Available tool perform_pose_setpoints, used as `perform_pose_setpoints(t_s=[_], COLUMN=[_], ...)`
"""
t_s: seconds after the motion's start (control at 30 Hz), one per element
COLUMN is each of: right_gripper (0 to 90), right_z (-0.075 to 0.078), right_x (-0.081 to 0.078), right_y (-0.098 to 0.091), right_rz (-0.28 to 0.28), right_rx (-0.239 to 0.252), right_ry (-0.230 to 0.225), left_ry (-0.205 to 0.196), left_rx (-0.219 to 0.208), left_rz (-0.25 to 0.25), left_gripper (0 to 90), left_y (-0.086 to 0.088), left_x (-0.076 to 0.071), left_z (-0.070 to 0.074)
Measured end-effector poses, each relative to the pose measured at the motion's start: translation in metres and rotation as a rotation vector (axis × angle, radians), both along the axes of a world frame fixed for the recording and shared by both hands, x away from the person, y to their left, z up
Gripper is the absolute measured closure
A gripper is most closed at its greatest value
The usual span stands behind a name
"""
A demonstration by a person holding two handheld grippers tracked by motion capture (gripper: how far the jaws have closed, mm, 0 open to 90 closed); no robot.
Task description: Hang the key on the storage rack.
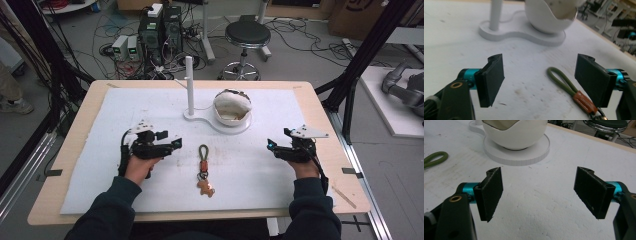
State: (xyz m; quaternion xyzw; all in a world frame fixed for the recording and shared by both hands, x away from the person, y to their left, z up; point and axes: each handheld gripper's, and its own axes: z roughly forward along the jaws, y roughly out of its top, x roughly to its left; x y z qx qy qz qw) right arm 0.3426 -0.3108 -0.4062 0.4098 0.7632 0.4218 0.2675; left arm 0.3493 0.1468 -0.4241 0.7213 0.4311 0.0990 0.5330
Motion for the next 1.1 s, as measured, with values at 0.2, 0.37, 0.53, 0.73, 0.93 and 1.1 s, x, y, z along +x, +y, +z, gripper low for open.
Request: perform_pose_setpoints(t_s=[0.2,0.37,0.53,0.73,0.93,1.1], right_gripper=[24.1,24.2,24.2,24.3,24.6,24.7], right_z=[0.001,0.001,0.001,0.0,0.0,0.0], right_x=[-0.001,-0.001,0.0,0.001,0.002,0.002], right_y=[-0.003,-0.005,-0.005,-0.004,-0.005,-0.005], right_rz=[-0.003,-0.007,-0.001,0.0,-0.001,-0.005], right_rx=[0.022,0.033,0.027,0.029,0.018,0.021], right_ry=[0.005,0.008,0.004,0.01,0.012,0.013], left_ry=[0.047,0.084,0.128,0.107,0.05,0.105], left_rx=[0.087,0.095,0.145,0.238,0.319,0.261], left_rz=[-0.061,-0.06,-0.076,-0.051,-0.098,-0.167], left_gripper=[31.6,37.1,43.9,43.5,55.8,70.1], left_y=[-0.037,-0.052,-0.069,-0.084,-0.098,-0.083], left_x=[-0.005,-0.008,-0.016,-0.022,-0.03,-0.017], left_z=[-0.014,-0.019,-0.022,-0.025,-0.024,-0.023])
